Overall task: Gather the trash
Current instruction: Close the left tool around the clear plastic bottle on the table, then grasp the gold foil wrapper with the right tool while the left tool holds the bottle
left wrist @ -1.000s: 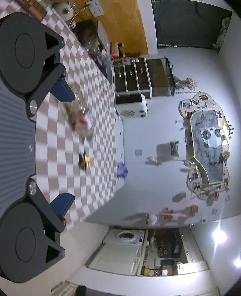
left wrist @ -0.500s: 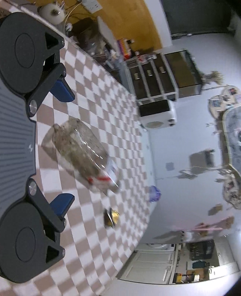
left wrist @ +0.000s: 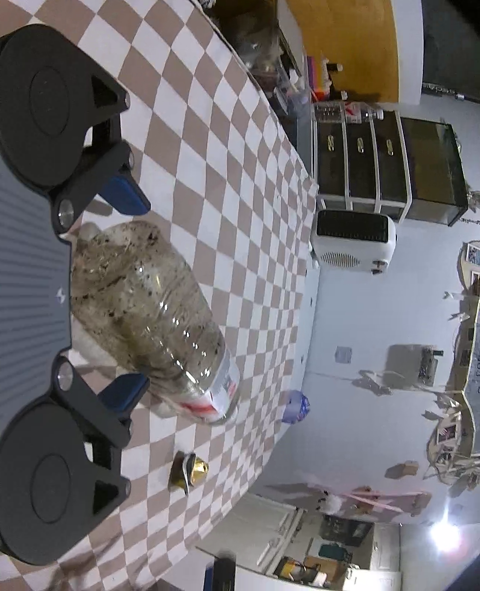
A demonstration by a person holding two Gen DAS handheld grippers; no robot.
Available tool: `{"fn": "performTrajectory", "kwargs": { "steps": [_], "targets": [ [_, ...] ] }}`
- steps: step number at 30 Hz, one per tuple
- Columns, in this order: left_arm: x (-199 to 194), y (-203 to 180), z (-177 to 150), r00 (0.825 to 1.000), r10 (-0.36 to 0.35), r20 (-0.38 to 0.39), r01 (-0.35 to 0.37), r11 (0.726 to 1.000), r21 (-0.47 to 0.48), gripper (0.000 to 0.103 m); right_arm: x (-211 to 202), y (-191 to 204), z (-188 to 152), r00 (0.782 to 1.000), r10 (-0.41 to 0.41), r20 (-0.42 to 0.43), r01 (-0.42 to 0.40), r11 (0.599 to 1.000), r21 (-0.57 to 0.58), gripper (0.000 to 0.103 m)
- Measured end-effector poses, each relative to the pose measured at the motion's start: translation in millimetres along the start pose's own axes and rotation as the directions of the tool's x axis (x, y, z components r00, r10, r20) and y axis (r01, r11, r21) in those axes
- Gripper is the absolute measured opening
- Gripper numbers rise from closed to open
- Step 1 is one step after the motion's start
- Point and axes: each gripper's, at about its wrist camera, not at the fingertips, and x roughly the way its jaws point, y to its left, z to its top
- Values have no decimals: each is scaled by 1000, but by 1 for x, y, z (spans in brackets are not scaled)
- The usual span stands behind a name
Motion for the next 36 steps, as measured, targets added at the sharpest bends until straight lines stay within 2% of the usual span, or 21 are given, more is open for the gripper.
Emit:
{"fn": "performTrajectory", "kwargs": {
  "steps": [2,4,6,8,12,17,21,24,26,30,33,36],
  "targets": [
    [-2,1,0,1000,-12,10,12,1000,-4,83,18,2,3,1000,3,0,-3,1000,-11,101],
    [-5,-2,-1,1000,-8,21,8,1000,2,82,39,5,6,1000,-1,-11,1,1000,-28,94],
    [-9,-6,-3,1000,-18,0,18,1000,3,81,57,8,7,1000,5,-22,-6,999,-51,90],
    [-16,-12,-8,997,-68,-24,69,997,22,71,74,12,10,999,11,-32,-13,997,-74,82],
    [-27,-24,-15,993,-109,-46,112,992,66,66,100,9,14,997,49,-60,-52,997,-52,56],
    [-31,-33,-19,986,-156,-57,161,982,96,63,127,2,14,992,92,-89,-93,996,-8,48],
    [-36,-37,-21,979,-196,-54,201,973,111,62,138,3,2,982,107,-154,-109,994,-8,37],
    [-38,-39,-22,978,-203,-50,208,971,121,61,133,10,-5,978,95,-186,-109,992,-69,34],
    [-36,-39,-22,978,-201,-57,207,971,121,61,130,9,-1,981,68,-184,-80,995,-59,31],
    [-34,-41,-24,979,-196,-62,203,969,144,61,124,-2,13,993,35,-113,-32,999,26,33],
    [-38,-42,-25,972,-231,-53,236,960,153,61,125,4,19,993,59,-103,-56,998,27,33],
    [-41,-44,-26,963,-265,-46,269,949,164,61,134,16,25,995,50,-90,-49,999,10,34]
  ]
}}
